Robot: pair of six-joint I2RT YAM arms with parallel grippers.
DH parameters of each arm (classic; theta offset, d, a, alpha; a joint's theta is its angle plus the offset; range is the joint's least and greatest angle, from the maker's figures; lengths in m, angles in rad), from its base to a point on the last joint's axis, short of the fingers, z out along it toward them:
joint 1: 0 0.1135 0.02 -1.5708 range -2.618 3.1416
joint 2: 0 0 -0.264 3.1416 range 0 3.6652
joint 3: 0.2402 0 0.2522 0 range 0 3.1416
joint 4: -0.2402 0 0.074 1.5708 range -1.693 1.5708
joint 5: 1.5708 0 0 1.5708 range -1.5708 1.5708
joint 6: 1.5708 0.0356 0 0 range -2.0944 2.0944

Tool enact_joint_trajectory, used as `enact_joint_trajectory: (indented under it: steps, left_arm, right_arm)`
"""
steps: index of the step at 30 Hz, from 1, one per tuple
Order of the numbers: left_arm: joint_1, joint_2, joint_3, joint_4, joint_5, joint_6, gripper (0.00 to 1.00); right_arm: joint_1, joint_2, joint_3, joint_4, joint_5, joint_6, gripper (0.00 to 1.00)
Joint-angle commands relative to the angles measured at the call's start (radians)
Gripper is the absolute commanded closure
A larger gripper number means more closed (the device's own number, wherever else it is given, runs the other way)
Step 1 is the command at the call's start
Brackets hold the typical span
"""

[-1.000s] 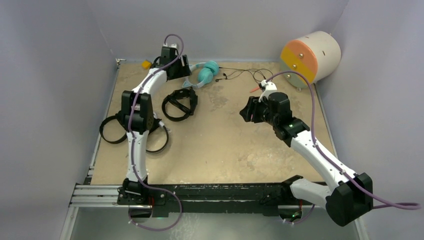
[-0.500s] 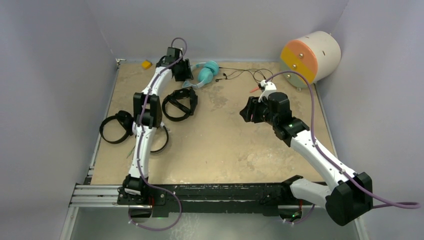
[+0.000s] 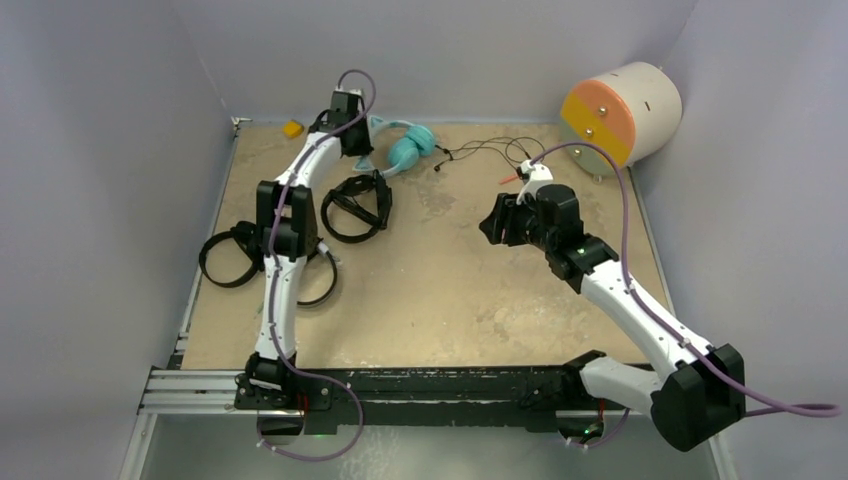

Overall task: Wrap the headphones
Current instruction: Pick up the headphones from the corner of the board.

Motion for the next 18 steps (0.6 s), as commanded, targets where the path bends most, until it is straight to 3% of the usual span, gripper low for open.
enact_joint_trajectory:
  steps: [1, 9, 18]
  left_arm:
    - [-0.054, -0.298, -0.023, 0.247, -0.142, 0.096, 1.0]
    - [-0.212, -0.618, -0.329, 0.385, -0.252, 0.171, 1.0]
    - [-0.401, -0.934, -0.737, 0.417, -0.315, -0.015, 1.0]
  right_arm:
    - [-0.001, -0.065, -0.002, 0.011, -0.009, 0.0, 0.45]
    - [-0.001, -0.169, 0.003, -0.067, 0.021, -0.019, 0.45]
    - [-0.001, -0.347, 0.028, -0.185, 0.027, -0.02, 0.44]
